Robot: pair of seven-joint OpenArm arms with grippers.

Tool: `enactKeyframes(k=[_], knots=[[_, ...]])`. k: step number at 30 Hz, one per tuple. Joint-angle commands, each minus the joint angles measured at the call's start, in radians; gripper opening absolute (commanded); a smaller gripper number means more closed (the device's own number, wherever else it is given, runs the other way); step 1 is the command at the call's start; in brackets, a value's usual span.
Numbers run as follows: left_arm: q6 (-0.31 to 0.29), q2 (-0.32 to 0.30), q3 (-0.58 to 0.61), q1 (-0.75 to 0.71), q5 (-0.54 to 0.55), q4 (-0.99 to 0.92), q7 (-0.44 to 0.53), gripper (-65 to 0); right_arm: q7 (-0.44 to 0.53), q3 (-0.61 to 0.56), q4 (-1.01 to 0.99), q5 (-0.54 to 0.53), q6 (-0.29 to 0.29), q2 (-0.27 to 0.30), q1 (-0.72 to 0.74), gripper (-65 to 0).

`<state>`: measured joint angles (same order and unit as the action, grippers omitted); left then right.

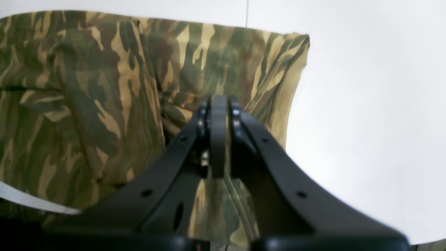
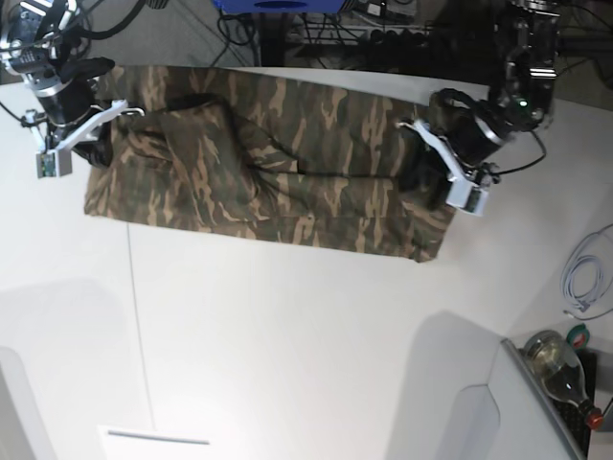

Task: Layout the t-shirt on the table in an organized manner, then fold the t-shirt properly
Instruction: 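Fold both shirt ends inward toward the middle with both grippers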

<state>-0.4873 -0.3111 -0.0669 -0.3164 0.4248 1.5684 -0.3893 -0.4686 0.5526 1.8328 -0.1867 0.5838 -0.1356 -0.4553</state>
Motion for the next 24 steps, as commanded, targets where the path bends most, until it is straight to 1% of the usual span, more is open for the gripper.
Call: enactKeyframes(k=[1, 5, 8, 10, 12, 13, 17, 19, 24], knots=[[0.022, -0.004, 0.034, 0.009, 0.015, 0.020, 0.016, -65.0, 0.023, 0.004, 0.020, -0.017, 0.003, 0.003, 0.000, -63.2], [0.094, 0.000, 0.181, 0.058, 0.019, 0.022, 0.016, -65.0, 0.023, 0.004, 0.020, -0.017, 0.003, 0.003, -0.001, -63.3], [0.170, 0.000, 0.273, 0.096, 0.022, 0.016, 0.016, -65.0, 0.023, 0.004, 0.020, -0.017, 0.003, 0.003, -0.004, -63.3], [0.197, 0.013, 0.312, 0.119, 0.022, 0.014, 0.016, -65.0, 0.023, 0.005, 0.020, -0.017, 0.003, 0.003, -0.004, -63.3], [0.198, 0.030, 0.329, 0.136, 0.022, 0.014, 0.013, -65.0, 0.023, 0.005, 0.020, -0.017, 0.003, 0.003, -0.004, -63.3], [0.198, 0.040, 0.330, 0.144, 0.022, 0.011, -0.009, -65.0, 0.023, 0.005, 0.020, -0.017, 0.003, 0.003, -0.004, -63.3], [0.198, 0.105, 0.324, 0.201, 0.015, -0.016, -0.158, -65.0, 0.023, 0.005, 0.020, -0.017, 0.003, 0.003, -0.004, -63.3], [0.198, 0.119, 0.324, 0.208, 0.013, -0.023, -0.167, -65.0, 0.023, 0.005, 0.020, -0.017, 0.003, 0.003, -0.004, -63.3], [0.198, 0.126, 0.330, 0.214, 0.013, -0.023, -0.173, -65.0, 0.023, 0.005, 0.020, -0.017, 0.003, 0.003, -0.004, -63.3]])
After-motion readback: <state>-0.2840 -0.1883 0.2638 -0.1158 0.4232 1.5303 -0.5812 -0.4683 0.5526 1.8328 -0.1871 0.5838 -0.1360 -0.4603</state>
